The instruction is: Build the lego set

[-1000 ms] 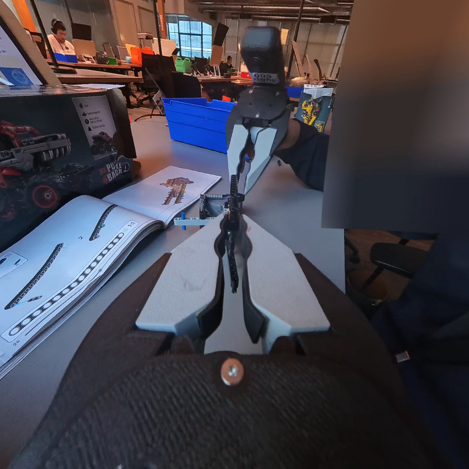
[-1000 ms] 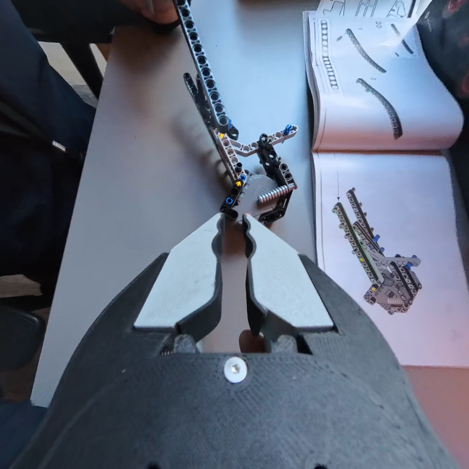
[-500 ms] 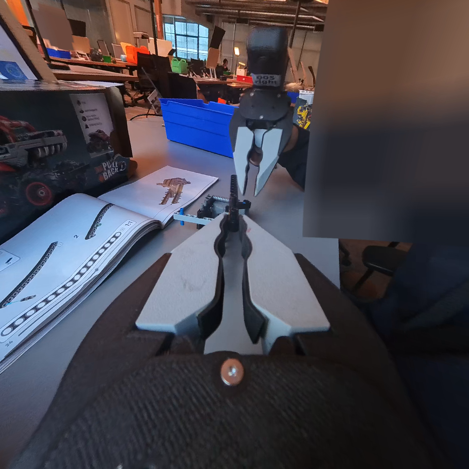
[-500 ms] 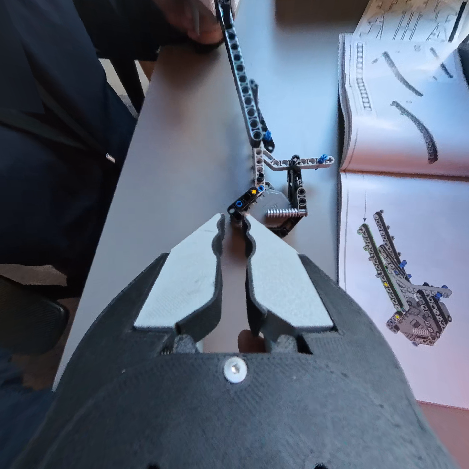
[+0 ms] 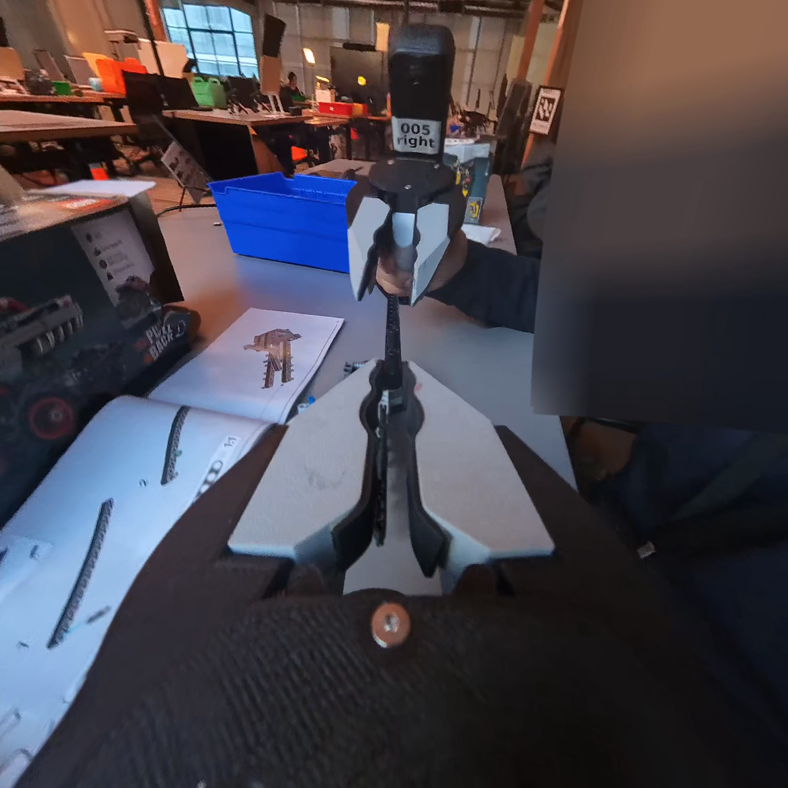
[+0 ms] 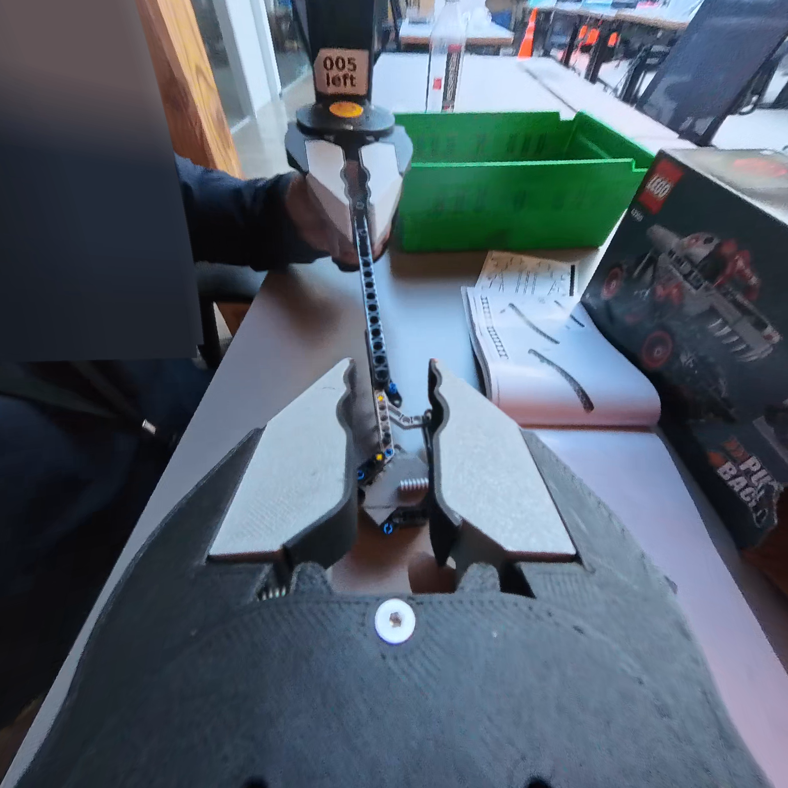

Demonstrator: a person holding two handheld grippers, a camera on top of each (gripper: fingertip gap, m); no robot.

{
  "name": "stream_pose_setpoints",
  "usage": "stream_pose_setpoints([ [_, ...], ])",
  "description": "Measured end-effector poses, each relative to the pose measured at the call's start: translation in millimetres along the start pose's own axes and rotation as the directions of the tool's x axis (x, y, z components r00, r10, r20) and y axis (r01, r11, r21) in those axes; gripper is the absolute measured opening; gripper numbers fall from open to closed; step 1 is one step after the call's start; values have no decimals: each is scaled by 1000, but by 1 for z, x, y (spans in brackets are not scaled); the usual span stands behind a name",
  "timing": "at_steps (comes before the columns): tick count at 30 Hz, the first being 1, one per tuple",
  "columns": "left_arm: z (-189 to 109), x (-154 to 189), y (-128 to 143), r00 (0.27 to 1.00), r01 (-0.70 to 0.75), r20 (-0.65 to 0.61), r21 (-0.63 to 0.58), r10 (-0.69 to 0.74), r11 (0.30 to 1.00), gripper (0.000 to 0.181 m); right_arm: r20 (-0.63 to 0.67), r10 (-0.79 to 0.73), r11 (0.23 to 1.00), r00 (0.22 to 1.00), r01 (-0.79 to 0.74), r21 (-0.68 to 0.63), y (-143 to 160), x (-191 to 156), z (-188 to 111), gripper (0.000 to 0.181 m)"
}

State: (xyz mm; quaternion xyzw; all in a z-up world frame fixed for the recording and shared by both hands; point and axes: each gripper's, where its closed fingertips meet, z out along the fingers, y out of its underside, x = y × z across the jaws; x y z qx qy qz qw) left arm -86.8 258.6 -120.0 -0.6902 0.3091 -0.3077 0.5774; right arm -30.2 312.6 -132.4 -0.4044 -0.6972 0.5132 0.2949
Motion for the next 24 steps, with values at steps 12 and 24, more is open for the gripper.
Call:
stream_pose_setpoints([
  [12,4,-8,9,999,-38,-19,4,38,999,5,22,26,997,999,-24,-70,18,-1,21,5],
  [24,9,-12,37,998,53,-21,-151,-57,987,8,73,116,986,991,-106,-127,31,-4,24,4],
])
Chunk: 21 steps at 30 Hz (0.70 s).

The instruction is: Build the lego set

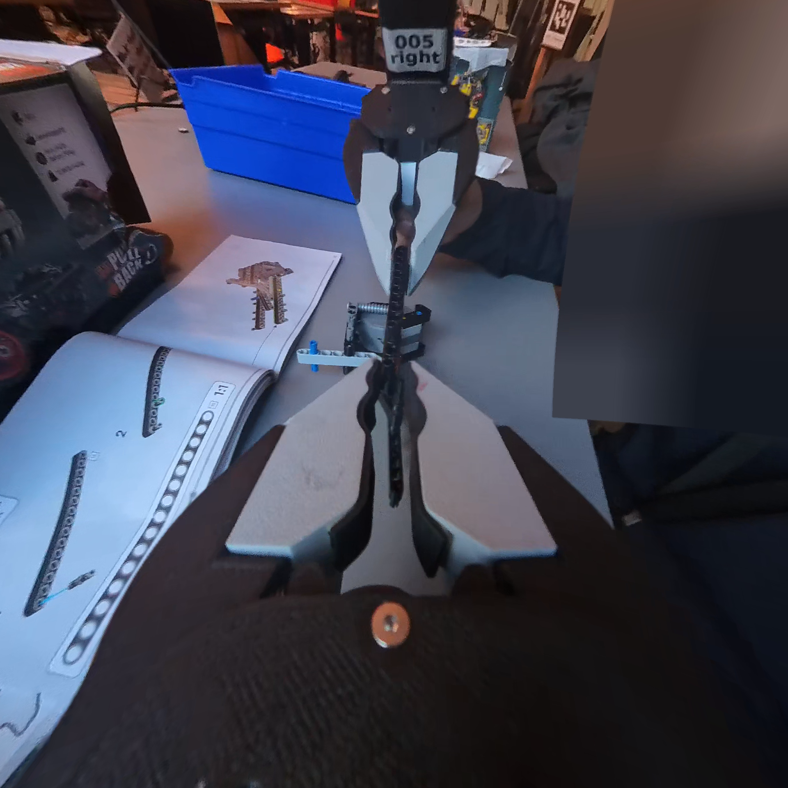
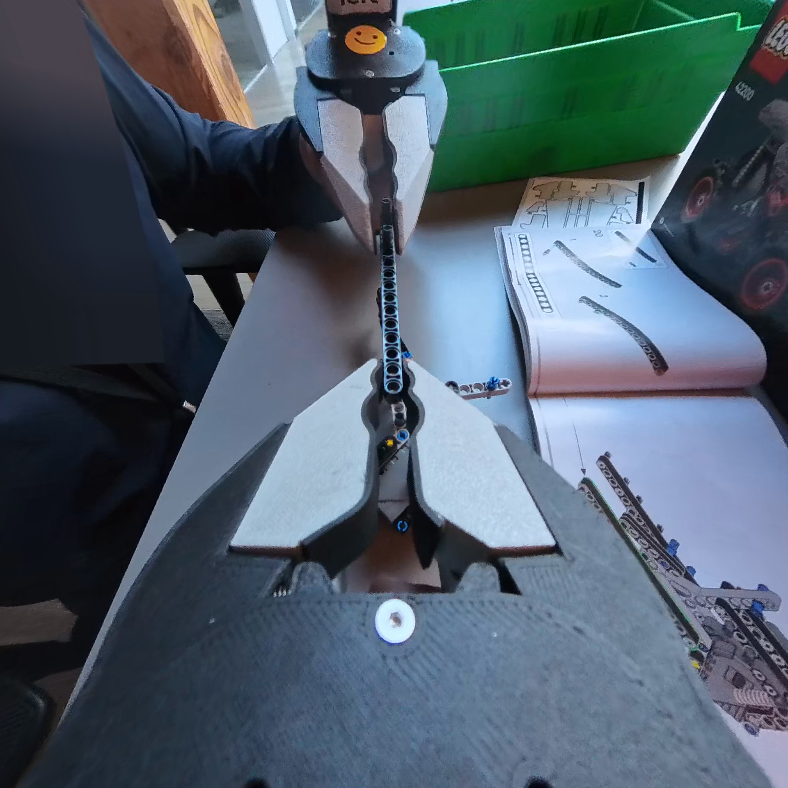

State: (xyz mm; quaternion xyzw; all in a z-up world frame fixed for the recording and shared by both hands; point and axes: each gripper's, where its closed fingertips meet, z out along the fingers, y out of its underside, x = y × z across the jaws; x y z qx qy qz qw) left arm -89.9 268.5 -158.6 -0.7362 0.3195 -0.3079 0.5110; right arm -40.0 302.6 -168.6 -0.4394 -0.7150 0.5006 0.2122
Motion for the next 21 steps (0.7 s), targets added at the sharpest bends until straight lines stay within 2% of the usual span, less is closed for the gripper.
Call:
stream_pose_setpoints([
  [5,-6,-2,-4,1000,23,-7,24,-23,999,6,0,4,1000,1000,-4,11,-3,-1,0,5],
  [13,-9,0,5,1000,-3,-8,-49,3,999,6,4,-4,1000,1000,4,-29,4,-3,9,5],
  [21,-16,1,6,999,26,-36,-63,-28,998,8,14,22,999,1000,-22,-26,3,-3,10,5],
])
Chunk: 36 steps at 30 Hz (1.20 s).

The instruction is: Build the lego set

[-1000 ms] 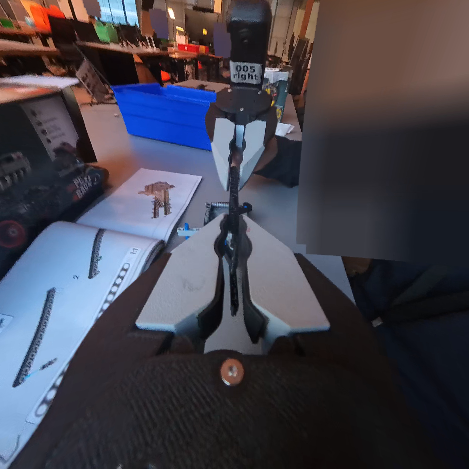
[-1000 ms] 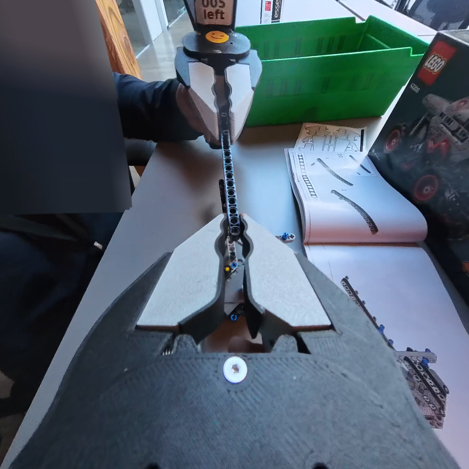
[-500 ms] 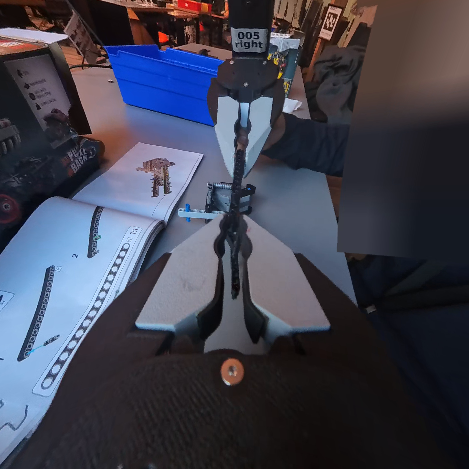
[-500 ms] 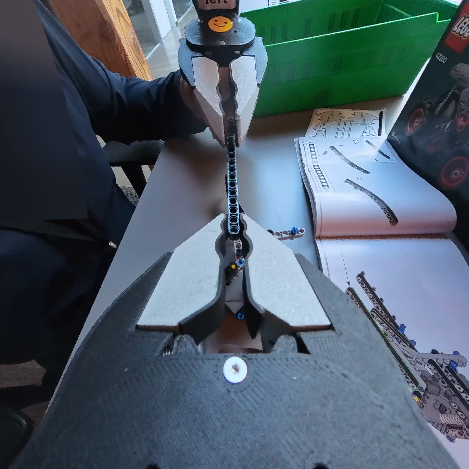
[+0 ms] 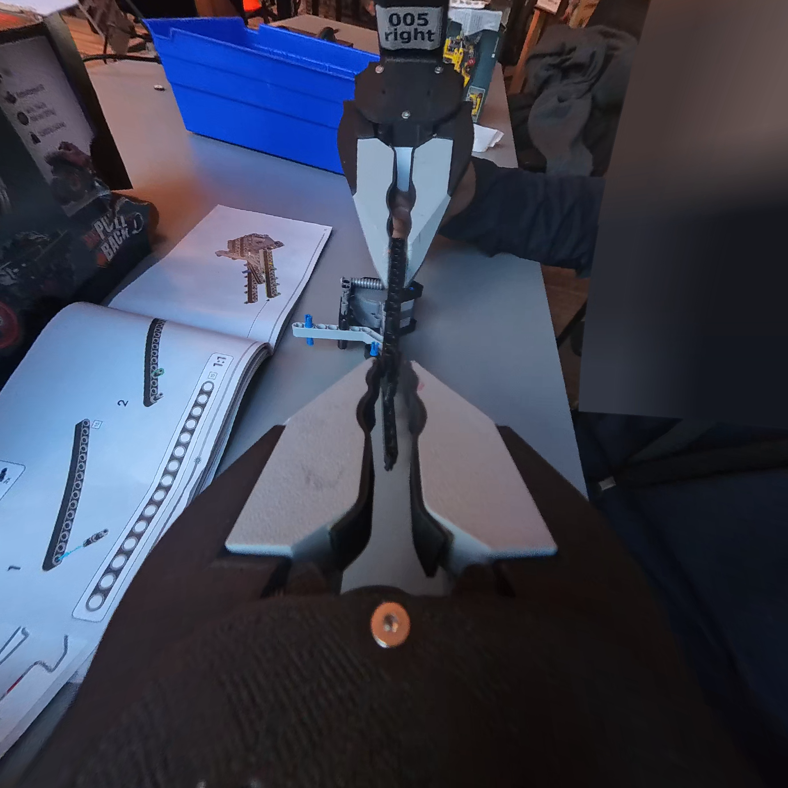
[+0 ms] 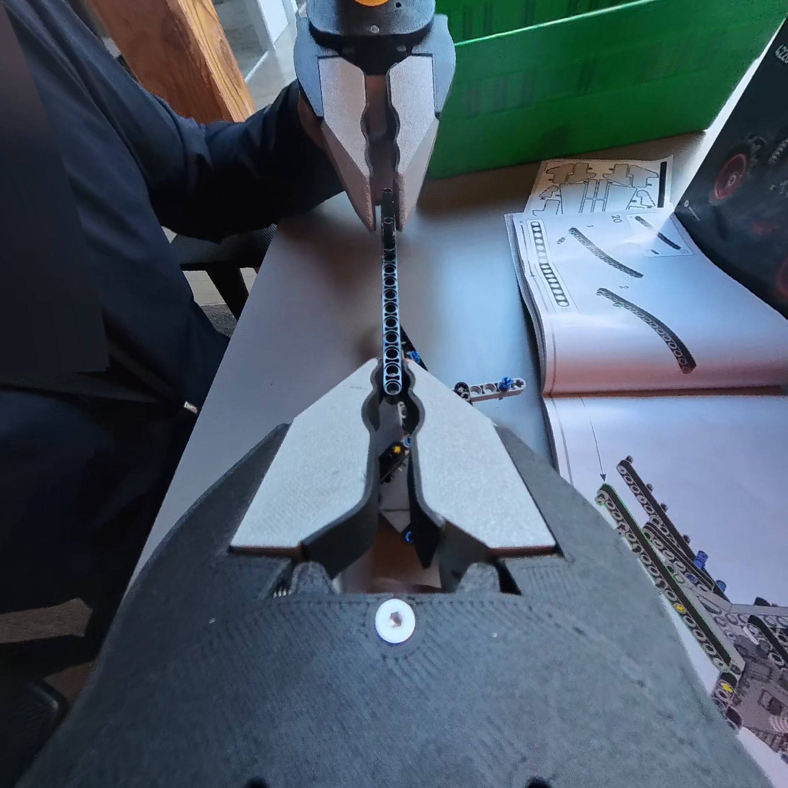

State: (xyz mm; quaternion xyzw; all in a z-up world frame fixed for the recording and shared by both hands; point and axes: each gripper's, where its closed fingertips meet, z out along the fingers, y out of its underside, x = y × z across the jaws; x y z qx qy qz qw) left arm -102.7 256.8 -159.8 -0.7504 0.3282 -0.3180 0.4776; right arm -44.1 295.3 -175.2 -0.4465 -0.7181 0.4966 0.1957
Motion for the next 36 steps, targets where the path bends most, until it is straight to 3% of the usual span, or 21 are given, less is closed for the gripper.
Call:
stream_pose_setpoints([
  [36,-5,1,12,1000,3,-1,-60,-3,998,5,5,-2,998,1000,2,-67,14,0,12,5],
])
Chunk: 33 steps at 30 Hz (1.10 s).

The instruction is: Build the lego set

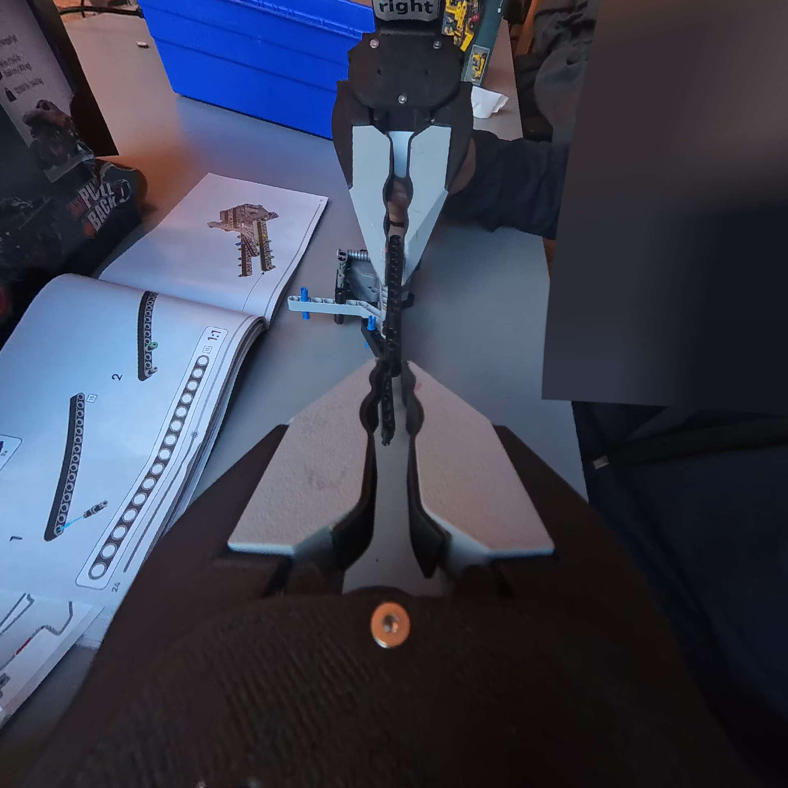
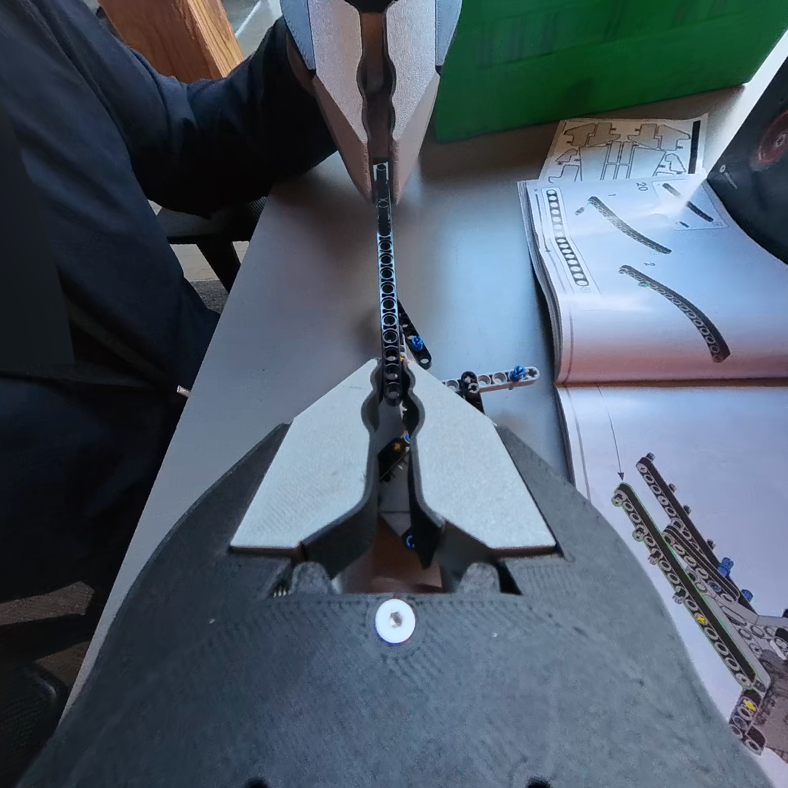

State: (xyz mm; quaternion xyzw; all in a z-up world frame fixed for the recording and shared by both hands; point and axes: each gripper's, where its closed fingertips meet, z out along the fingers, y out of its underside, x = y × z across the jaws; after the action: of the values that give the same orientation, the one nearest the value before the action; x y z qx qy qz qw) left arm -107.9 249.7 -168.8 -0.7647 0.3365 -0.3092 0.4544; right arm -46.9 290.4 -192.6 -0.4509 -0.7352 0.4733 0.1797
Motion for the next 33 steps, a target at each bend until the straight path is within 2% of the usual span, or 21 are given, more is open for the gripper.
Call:
stream_pose_setpoints([
  [29,8,4,5,1000,-10,-7,-27,10,1000,5,-7,15,999,1000,-16,-40,8,4,3,6],
  [33,9,4,4,1000,3,-15,-27,-4,1000,11,-9,20,999,1000,-20,-44,9,5,3,6],
])
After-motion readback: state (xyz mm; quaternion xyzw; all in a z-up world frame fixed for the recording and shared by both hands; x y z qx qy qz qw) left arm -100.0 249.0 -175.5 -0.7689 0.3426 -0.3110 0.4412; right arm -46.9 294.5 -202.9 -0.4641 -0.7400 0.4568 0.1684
